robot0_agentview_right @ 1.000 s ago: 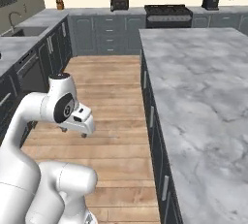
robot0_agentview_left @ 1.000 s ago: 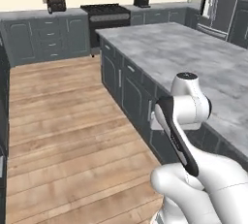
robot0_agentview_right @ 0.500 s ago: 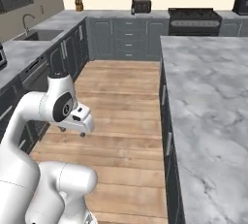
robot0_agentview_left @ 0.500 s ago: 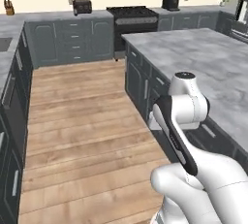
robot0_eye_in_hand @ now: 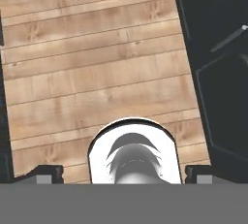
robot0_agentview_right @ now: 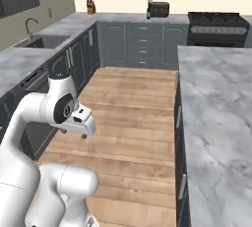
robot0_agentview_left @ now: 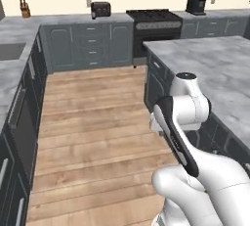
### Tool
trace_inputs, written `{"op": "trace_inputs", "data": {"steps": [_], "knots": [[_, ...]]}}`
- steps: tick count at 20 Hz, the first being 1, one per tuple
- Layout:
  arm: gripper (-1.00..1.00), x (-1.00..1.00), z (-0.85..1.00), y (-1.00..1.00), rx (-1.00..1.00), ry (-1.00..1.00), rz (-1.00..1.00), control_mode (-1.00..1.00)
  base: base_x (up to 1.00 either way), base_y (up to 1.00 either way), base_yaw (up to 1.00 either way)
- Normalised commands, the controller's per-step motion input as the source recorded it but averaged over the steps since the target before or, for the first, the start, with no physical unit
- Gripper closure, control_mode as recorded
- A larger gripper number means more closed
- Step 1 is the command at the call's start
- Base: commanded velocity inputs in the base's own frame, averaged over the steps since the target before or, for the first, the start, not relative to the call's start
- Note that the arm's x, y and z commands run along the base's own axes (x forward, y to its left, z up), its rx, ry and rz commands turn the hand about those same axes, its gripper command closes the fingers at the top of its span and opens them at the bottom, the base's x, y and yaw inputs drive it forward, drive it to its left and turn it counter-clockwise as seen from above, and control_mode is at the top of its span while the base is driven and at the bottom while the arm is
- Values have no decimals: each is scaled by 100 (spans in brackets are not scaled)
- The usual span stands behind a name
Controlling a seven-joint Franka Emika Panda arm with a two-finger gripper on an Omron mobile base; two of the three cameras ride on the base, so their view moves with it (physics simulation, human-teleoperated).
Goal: There is a wine glass and glass cup on the dining counter. Place the wine bottle next to the wine glass and the juice bottle next to the glass cup.
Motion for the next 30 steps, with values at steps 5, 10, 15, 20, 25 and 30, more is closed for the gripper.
{"op": "trace_inputs", "data": {"steps": [5, 10, 15, 20, 25, 30], "knots": [[-100, 0, 0, 0, 0, 0, 0, 100, 92, 3, 19], [-100, 0, 0, 0, 0, 0, 0, 100, 92, 2, 17], [-100, 0, 0, 0, 0, 0, 0, 100, 91, 0, 16], [-100, 0, 0, 0, 0, 0, 0, 100, 91, 0, 16], [-100, 0, 0, 0, 0, 0, 0, 100, 91, 0, 16], [-100, 0, 0, 0, 0, 0, 0, 100, 90, 0, 9]]}}
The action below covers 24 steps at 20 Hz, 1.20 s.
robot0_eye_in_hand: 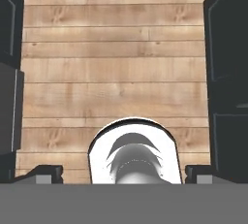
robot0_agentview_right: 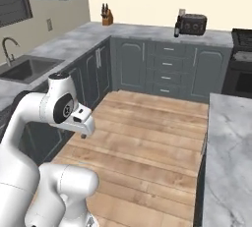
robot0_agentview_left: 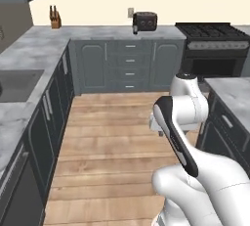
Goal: There is a wine glass and glass cup on the dining counter. Place the wine bottle next to the wine glass and the juice bottle next to the glass cup.
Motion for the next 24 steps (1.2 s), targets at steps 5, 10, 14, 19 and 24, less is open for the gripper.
{"op": "trace_inputs", "data": {"steps": [5, 10, 14, 19, 24], "knots": [[-100, 0, 0, 0, 0, 0, 0, 100, 83, -7, 2], [-100, 0, 0, 0, 0, 0, 0, 100, 72, -12, -2], [-100, 0, 0, 0, 0, 0, 0, 100, 64, -12, -9], [-100, 0, 0, 0, 0, 0, 0, 100, 72, -9, -4], [-100, 0, 0, 0, 0, 0, 0, 100, 66, -7, -9]]}}
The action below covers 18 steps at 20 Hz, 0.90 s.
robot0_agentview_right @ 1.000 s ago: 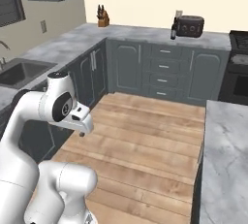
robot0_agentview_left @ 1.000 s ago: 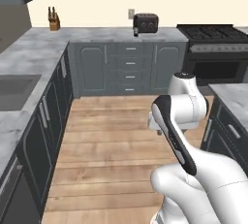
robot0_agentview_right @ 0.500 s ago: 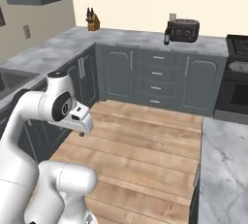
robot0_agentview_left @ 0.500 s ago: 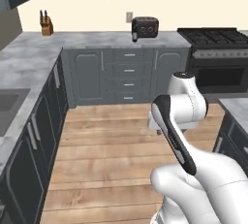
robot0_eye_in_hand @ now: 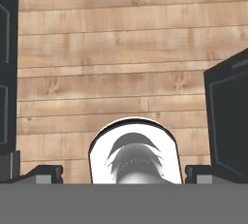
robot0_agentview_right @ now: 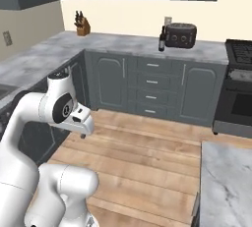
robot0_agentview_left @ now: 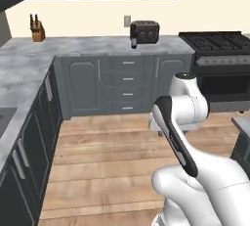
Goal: There is a wine glass and glass cup on the dining counter. Place the wine bottle next to the wine glass and the juice bottle next to the glass cup.
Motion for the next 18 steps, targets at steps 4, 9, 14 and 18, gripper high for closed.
{"op": "trace_inputs", "data": {"steps": [4, 9, 14, 18], "knots": [[-100, 0, 0, 0, 0, 0, 0, 100, 65, -6, -11], [-100, 0, 0, 0, 0, 0, 0, 100, 68, -6, -8], [-100, 0, 0, 0, 0, 0, 0, 100, 83, -6, 0], [-100, 0, 0, 0, 0, 0, 0, 100, 82, -6, 0]]}}
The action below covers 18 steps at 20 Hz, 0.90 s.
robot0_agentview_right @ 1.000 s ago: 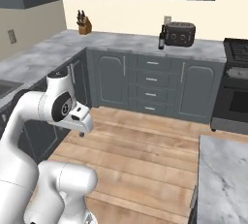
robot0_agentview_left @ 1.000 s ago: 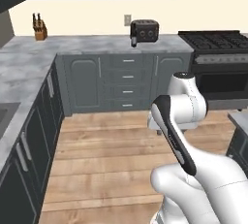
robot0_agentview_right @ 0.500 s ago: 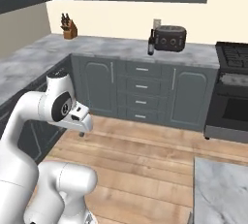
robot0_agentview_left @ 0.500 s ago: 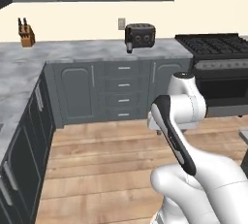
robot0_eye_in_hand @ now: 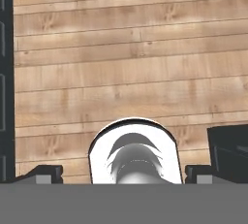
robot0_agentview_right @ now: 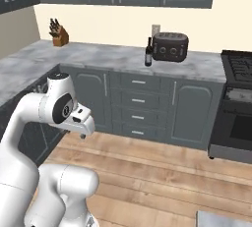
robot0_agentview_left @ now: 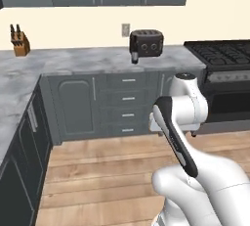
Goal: There is a wine glass and glass cup on the dining counter. Place the wine bottle next to the wine glass and the juice bottle next to the glass cup.
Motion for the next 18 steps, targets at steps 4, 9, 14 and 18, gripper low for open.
{"op": "trace_inputs", "data": {"steps": [4, 9, 14, 18], "knots": [[-100, 0, 0, 0, 0, 0, 0, 100, 83, -6, 0], [-100, 0, 0, 0, 0, 0, 0, 100, 82, -6, 0], [-100, 0, 0, 0, 0, 0, 0, 100, 82, -6, 0], [-100, 0, 0, 0, 0, 0, 0, 100, 84, 0, 0]]}}
